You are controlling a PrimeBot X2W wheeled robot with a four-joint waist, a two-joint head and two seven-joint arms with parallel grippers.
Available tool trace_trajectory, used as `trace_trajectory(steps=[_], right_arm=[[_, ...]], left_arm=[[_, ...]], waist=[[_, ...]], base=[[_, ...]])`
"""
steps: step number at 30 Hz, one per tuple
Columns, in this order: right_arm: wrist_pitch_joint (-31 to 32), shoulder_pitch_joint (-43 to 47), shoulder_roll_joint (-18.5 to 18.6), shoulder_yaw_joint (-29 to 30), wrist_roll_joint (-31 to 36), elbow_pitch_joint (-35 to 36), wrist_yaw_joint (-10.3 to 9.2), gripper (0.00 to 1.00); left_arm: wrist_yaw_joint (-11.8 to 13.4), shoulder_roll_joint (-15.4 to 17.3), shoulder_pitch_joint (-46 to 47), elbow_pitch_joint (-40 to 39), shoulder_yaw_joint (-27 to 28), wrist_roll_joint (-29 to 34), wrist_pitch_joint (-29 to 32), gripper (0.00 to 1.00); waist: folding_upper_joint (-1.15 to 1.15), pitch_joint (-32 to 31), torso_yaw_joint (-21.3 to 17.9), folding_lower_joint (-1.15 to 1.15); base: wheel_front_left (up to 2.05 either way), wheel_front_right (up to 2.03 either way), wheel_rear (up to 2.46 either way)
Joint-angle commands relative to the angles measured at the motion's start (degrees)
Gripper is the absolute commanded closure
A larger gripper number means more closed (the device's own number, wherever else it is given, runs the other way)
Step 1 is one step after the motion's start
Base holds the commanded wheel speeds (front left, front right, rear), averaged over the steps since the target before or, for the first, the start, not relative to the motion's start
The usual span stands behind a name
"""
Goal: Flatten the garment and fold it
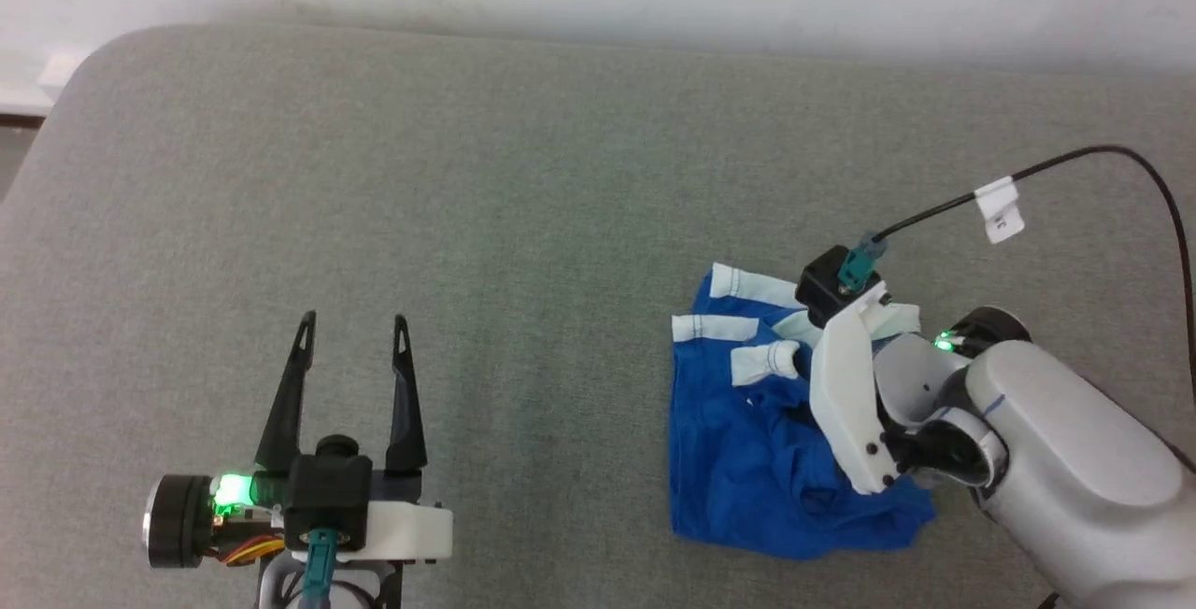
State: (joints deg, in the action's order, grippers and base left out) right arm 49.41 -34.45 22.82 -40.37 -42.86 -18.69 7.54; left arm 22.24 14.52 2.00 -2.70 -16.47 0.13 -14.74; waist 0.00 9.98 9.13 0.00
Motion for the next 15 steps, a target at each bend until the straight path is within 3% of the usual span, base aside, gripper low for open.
trace_trajectory(steps=[1, 6, 7, 8, 15], right_arm=[[-0.9, -0.6, -0.5, -0.8, 0.4, -1.5, -0.05, 1.00], [-5.3, -1.4, -1.2, -4.6, -0.6, -5.9, -0.05, 1.00], [-6.5, -1.7, -1.1, -5.1, -0.9, -5.9, -0.05, 0.73], [-7.6, -1.9, -0.8, -5.8, -1.3, -5.6, -0.05, 0.02], [-18.3, -4.1, 4.5, -7.9, -4.3, 3.4, -0.05, 0.00]], left_arm=[[0.0, -0.2, 1.0, 0.2, -0.1, 0.1, -0.3, 0.00], [0.5, -0.1, 0.9, 0.6, 0.0, -0.2, -0.3, 0.00], [0.5, 0.0, 0.7, 0.8, 0.1, -0.2, -0.3, 0.00], [0.6, 0.1, 0.5, 0.9, 0.2, -0.3, -0.3, 0.00], [0.6, 1.0, -0.6, 1.6, 0.9, -0.6, -0.3, 0.00]], waist=[[0.00, 1.0, 1.0, 0.00], [0.00, 0.7, 0.6, 0.00], [0.00, 0.4, 0.2, 0.00], [0.00, 0.0, -0.1, 0.00], [0.00, -3.0, -3.3, 0.00]], base=[[0.00, 0.00, 0.00], [0.00, 0.00, 0.00], [0.00, 0.00, 0.00], [0.00, 0.00, 0.00], [0.00, 0.00, 0.00]])
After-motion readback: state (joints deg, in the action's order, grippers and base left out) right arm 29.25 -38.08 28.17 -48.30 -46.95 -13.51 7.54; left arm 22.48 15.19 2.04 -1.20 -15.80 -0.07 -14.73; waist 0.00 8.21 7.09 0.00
